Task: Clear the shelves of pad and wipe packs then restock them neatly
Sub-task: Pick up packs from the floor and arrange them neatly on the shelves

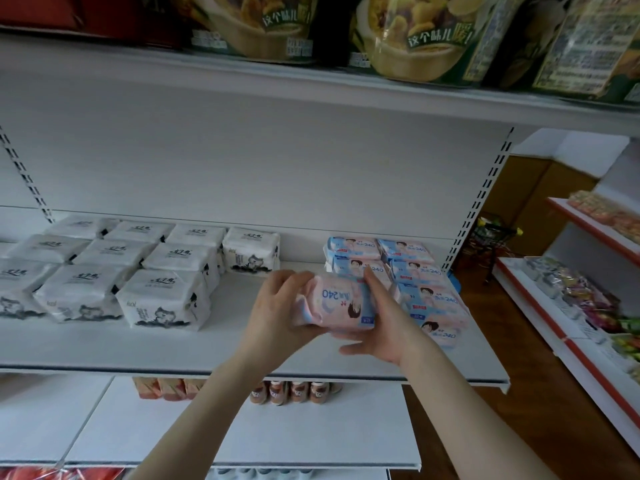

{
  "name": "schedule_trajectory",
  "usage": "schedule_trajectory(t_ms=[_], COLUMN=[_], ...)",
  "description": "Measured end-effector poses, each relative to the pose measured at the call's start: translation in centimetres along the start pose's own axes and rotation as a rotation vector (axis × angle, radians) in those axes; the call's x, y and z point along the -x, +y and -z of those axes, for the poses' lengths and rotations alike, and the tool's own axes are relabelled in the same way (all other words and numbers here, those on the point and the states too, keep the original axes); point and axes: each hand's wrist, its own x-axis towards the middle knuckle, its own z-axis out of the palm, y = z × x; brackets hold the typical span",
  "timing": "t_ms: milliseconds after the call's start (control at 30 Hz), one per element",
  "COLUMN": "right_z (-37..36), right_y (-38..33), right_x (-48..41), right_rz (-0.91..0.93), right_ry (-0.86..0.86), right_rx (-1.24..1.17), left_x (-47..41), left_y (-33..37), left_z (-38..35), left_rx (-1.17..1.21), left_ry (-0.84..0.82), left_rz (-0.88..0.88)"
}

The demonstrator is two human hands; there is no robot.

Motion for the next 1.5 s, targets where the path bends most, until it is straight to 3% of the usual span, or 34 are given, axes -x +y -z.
schedule_trajectory(t_ms=[100,200,333,400,567,800,933,1000,1100,1267,1500], right_z=[-0.3,-0.7,-0.9,-1.0,-0.2,1.6,1.6,0.9,0.6,0.8,1.7], right_y=[0.2,0.6,1.2,1.6,2.2,1.9,0.2,-0.3,-0.5,1.0,-0.4], right_x=[0.2,0.0,0.3,0.4,1.0,1.4,1.7,1.5,1.1,1.3,2.0], right_rz=[-0.022,0.140,0.391,0.464,0.530,0.447,0.345,0.332,0.371,0.232,0.300], right_ry=[-0.037,-0.028,-0.072,-0.084,-0.110,-0.117,-0.158,-0.130,-0.044,-0.024,-0.034], right_rx=[-0.058,-0.196,-0.175,-0.074,0.037,0.050,0.192,0.195,0.094,0.005,0.093], left_x=[0.7,1.6,1.6,1.2,1.0,0.8,0.1,0.1,0.3,0.5,0.3], left_y=[-1.0,-0.7,0.2,0.4,0.5,-0.1,-0.4,0.3,1.0,1.5,2.5], left_z=[0.3,1.3,2.2,2.4,1.8,1.2,2.1,2.0,1.0,-1.8,-3.3], left_rx=[0.025,0.087,0.700,0.903,0.958,0.934,0.852,0.913,1.060,1.351,1.215], left_ry=[-0.068,-0.236,-0.250,-0.244,-0.176,-0.233,-0.551,-0.612,-0.420,0.012,0.025], left_rz=[0.005,0.234,0.822,0.937,0.915,0.902,0.902,0.872,0.930,1.002,0.943])
